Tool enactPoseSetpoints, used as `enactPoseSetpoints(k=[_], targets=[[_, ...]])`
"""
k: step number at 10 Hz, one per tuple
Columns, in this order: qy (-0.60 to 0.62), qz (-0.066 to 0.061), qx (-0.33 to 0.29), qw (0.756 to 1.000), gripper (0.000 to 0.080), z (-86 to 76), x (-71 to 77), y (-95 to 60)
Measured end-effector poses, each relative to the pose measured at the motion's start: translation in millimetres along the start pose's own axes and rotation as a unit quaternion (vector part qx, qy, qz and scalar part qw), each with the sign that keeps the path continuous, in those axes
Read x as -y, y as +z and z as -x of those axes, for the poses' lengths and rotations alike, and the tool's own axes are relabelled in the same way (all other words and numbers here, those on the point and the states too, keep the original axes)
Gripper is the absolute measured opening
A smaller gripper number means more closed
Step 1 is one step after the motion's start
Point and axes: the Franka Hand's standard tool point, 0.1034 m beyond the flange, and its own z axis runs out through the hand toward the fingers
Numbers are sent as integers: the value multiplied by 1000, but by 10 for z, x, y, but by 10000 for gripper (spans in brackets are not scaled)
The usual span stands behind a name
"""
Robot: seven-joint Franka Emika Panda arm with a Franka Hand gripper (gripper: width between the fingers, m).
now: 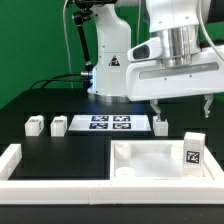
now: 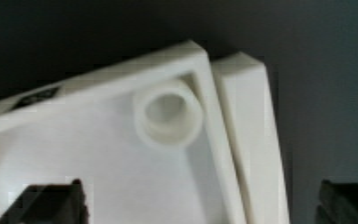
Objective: Assemble square table
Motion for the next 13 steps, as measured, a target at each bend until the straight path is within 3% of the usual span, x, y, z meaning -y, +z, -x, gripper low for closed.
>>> enactPoseSetpoints(k=[4, 7, 9, 12, 13], targets=[[-171, 25, 39, 984, 649, 454, -267, 134], [-171, 24, 55, 983, 649, 496, -263, 151], [-155, 23, 110, 981, 649, 597, -244, 164], [-101, 59, 261, 958, 649, 974, -281, 270], [-100, 64, 279, 953, 649, 1026, -317, 338]])
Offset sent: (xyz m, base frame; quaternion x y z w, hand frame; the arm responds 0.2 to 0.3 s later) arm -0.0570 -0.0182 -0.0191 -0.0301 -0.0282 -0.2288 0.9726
